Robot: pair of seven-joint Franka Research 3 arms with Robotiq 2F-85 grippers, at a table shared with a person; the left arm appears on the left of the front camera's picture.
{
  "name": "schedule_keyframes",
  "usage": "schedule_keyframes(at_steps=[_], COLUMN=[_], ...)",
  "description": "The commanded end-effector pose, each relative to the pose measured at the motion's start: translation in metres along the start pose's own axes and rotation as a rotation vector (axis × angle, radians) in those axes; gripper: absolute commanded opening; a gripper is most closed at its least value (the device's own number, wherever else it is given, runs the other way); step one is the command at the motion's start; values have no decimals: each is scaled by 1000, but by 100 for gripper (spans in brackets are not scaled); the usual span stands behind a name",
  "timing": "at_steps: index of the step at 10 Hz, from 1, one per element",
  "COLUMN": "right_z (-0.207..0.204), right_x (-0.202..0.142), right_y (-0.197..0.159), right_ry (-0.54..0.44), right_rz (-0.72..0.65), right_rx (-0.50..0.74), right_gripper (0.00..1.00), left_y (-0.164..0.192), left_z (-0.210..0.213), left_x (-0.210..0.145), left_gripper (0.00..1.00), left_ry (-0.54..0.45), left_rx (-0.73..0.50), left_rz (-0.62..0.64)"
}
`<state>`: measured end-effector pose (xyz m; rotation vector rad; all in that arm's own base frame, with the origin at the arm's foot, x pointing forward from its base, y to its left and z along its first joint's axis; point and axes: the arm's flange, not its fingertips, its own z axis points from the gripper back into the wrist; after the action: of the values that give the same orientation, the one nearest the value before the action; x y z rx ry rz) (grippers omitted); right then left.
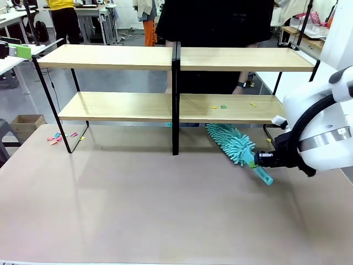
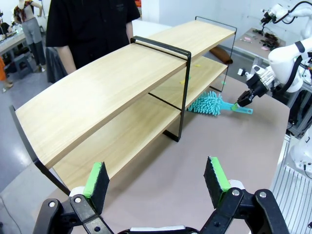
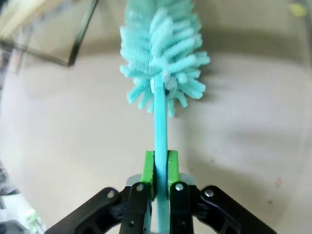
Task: Clean the shelves.
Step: Clean another randomly selected level of the Shelf with the Duster.
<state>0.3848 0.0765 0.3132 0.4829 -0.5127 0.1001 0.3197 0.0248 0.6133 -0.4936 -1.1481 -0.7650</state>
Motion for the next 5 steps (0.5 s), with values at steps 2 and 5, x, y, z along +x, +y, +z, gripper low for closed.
schedule_keyframes(at_steps=[2,5], right_z=[196,275], right_x=[-64,-89], right_y=[-17,-56], right_ry=[231,405], right_rz=[82,190], right_rx=[147,325], right_gripper=[12,12], left_y=[1,1], left_z=[-1,-1], left_x=[-1,-1], left_gripper=[100,100], left_ry=[0,0], left_rx=[-4,-4], left_rz=[2,2])
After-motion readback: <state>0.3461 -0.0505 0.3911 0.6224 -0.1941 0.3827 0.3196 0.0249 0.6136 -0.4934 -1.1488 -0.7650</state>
